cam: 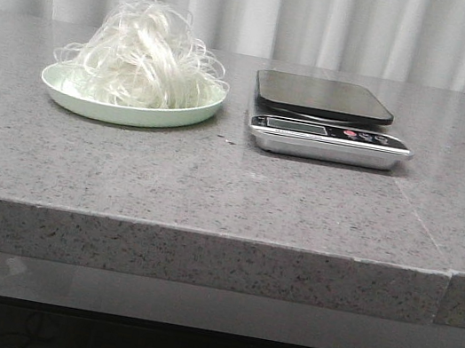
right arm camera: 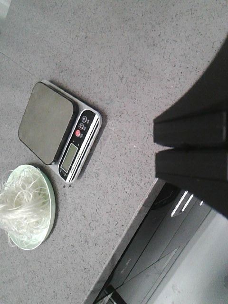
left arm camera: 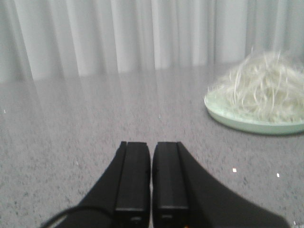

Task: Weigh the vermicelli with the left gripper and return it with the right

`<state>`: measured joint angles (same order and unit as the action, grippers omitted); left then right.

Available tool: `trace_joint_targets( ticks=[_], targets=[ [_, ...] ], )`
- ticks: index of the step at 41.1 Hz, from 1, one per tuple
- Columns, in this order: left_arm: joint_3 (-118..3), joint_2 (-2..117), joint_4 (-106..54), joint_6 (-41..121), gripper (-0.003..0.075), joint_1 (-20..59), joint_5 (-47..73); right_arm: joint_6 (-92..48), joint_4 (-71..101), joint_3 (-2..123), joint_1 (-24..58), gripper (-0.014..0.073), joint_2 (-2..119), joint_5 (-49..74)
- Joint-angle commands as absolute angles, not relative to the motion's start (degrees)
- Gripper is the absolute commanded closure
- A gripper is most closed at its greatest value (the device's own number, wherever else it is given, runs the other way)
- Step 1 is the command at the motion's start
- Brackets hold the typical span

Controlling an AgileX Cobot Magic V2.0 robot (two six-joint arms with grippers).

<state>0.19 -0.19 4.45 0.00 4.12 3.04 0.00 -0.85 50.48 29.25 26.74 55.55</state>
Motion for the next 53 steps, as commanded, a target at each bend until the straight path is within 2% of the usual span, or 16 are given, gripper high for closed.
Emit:
trace_joint_targets(
  ticks=[1,53],
  targets=[
    [0.55,-1.41,3.92,0.00,0.0577,3.51,-2.96,-0.64,-0.99,51.68,28.96,0.0452,27.24,52.20],
    [0.55,-1.41,1.45,0.00,0.0577,3.16,-2.96,-0.64,-0.99,51.68,28.96,0.0452,27.24,52.26]
  ],
)
